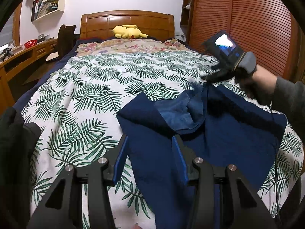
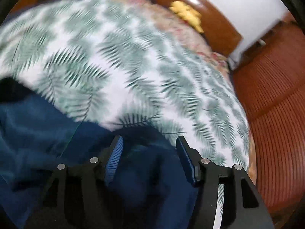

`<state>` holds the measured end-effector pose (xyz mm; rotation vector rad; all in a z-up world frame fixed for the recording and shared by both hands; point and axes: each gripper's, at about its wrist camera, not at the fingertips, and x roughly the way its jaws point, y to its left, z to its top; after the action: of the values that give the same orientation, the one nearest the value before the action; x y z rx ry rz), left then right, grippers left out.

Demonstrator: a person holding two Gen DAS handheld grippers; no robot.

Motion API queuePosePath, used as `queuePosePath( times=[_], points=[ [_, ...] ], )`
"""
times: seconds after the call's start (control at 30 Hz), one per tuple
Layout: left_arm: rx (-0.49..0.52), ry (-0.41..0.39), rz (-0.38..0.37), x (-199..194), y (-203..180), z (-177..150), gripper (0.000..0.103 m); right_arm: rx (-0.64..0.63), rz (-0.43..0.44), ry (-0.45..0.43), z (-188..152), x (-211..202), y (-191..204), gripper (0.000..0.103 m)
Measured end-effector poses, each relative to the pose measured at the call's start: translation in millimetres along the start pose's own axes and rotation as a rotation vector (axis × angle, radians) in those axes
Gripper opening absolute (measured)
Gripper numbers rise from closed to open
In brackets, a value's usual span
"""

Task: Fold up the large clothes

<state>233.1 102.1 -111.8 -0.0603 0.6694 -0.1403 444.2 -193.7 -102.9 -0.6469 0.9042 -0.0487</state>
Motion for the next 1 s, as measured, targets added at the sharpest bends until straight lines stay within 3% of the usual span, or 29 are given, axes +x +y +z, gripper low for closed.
queuePosePath(
  times=[0.13, 0.2, 0.37, 0.53, 0.57, 0.6, 0.63, 0.67, 0.73, 0.83, 0.9, 0.97, 1.0],
  points=[
    [0.003, -0.002, 0.001, -1, -2, 0, 0.045, 0.108, -0.093, -0.068, -9, -19, -46, 0.06],
    [0.003, -0.004, 0.001, -2, -2, 0, 0.045, 0.161, -0.091, -0.06, -25, -23, -66, 0.06],
    [0.004, 0.001, 0.008, -1, -2, -2, 0.045, 0.248, 0.01, 0.107, -78, 15, -90, 0.06],
    [0.004, 0.006, 0.013, 0, -1, -3, 0.045, 0.43, 0.086, 0.24, -133, 57, -109, 0.058],
    [0.004, 0.008, 0.013, 1, -1, -3, 0.045, 0.453, 0.126, 0.251, -141, 58, -110, 0.055],
    [0.004, 0.008, 0.014, 1, -1, -3, 0.045, 0.468, 0.183, 0.248, -147, 58, -109, 0.04],
    [0.005, 0.008, 0.014, 1, -2, -3, 0.046, 0.463, 0.208, 0.224, -150, 53, -109, 0.013],
    [0.006, 0.007, 0.013, 1, -2, -3, 0.045, 0.438, 0.222, 0.207, -151, 46, -106, 0.002],
    [0.005, 0.007, 0.01, 1, -1, -3, 0.046, 0.41, 0.184, 0.177, -153, 32, -105, 0.001],
    [-0.001, 0.011, 0.004, 2, -1, -4, 0.046, 0.45, 0.013, 0.128, -167, 6, -125, 0.0],
    [0.004, 0.007, 0.002, -1, -1, -5, 0.046, 0.503, 0.002, 0.16, -182, 4, -138, 0.001],
    [0.003, 0.0, 0.0, -3, 0, -5, 0.046, 0.467, 0.005, 0.172, -187, 4, -136, 0.005],
    [0.0, -0.001, 0.0, -4, 1, -5, 0.046, 0.445, -0.018, 0.162, -186, -2, -131, 0.013]
  ],
)
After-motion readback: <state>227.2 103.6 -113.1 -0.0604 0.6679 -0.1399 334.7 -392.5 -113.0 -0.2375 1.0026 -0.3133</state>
